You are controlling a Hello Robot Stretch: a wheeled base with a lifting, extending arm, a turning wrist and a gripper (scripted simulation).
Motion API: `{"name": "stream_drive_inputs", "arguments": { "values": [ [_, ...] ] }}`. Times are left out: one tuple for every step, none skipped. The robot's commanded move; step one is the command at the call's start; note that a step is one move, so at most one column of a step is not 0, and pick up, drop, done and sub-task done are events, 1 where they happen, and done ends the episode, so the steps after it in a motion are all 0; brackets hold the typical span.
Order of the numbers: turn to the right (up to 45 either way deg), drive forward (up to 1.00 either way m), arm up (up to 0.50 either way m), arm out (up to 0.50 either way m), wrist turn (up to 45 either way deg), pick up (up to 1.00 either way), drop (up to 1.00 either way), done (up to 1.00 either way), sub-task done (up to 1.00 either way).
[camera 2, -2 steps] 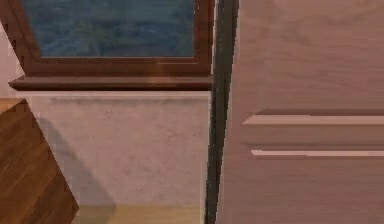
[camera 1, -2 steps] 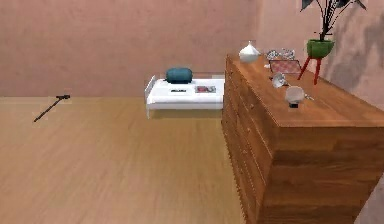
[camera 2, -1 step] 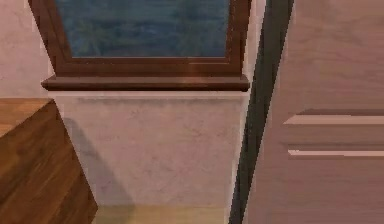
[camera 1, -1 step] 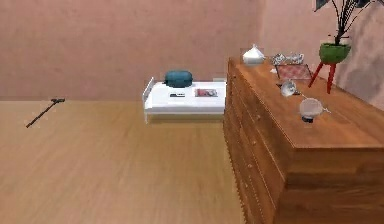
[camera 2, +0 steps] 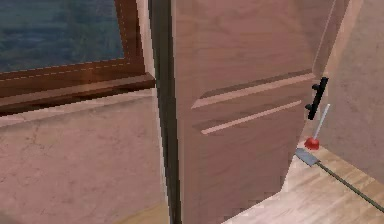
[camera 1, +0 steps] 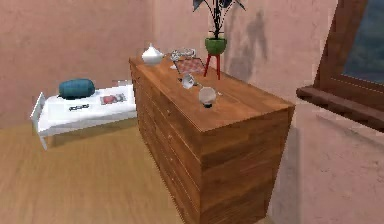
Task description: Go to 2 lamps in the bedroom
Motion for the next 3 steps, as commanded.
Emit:
{"name": "stream_drive_inputs", "arguments": {
  "values": [
    [0.0,0.00,0.00,0.00,0.0,0.00,0.00,0.00,1.00],
    [-30.0,0.00,0.00,0.00,0.0,0.00,0.00,0.00,0.00],
    [0.0,1.00,0.00,0.00,0.0,0.00,0.00,0.00,0.00]
  ]
}}
